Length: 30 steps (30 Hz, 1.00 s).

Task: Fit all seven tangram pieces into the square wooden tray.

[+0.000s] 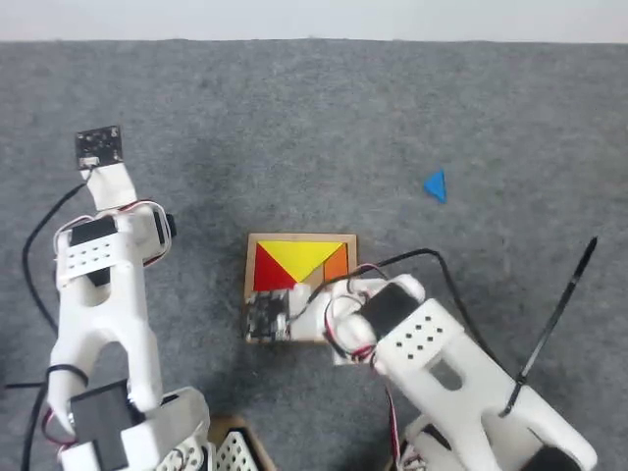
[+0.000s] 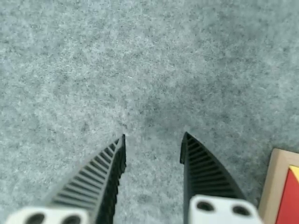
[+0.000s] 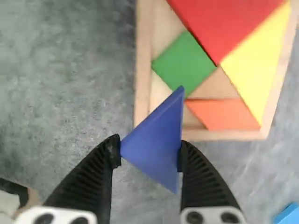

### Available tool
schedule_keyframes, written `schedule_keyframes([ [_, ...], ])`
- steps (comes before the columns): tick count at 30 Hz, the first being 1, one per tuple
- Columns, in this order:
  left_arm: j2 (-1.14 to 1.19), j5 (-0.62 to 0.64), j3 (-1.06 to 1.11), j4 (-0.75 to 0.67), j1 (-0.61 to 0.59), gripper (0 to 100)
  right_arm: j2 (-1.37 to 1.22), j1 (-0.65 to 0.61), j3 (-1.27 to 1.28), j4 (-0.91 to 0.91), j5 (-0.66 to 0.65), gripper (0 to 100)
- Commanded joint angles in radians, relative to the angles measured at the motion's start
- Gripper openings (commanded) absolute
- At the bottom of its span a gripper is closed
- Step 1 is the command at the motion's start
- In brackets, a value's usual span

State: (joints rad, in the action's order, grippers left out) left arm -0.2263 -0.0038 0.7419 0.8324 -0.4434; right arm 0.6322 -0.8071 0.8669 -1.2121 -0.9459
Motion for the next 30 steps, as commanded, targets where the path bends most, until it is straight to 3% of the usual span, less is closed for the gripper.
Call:
schedule_keyframes([
  [1,-0.005,-0.005,-0.008,-0.023,-0.003,19,0.027,-0.05,-0.008,-0.008,-0.092,3.9],
  [12,-0.006,-0.005,-0.015,-0.023,-0.005,19,-0.117,-0.068,-0.008,0.059,-0.321,4.0],
  [18,-0.006,-0.005,-0.012,-0.023,-0.005,19,-0.216,-0.016,-0.026,0.127,-0.423,4.1],
  [30,-0.006,-0.003,-0.01,-0.023,0.0,19,-0.45,0.059,-0.256,0.067,-0.52,4.1],
])
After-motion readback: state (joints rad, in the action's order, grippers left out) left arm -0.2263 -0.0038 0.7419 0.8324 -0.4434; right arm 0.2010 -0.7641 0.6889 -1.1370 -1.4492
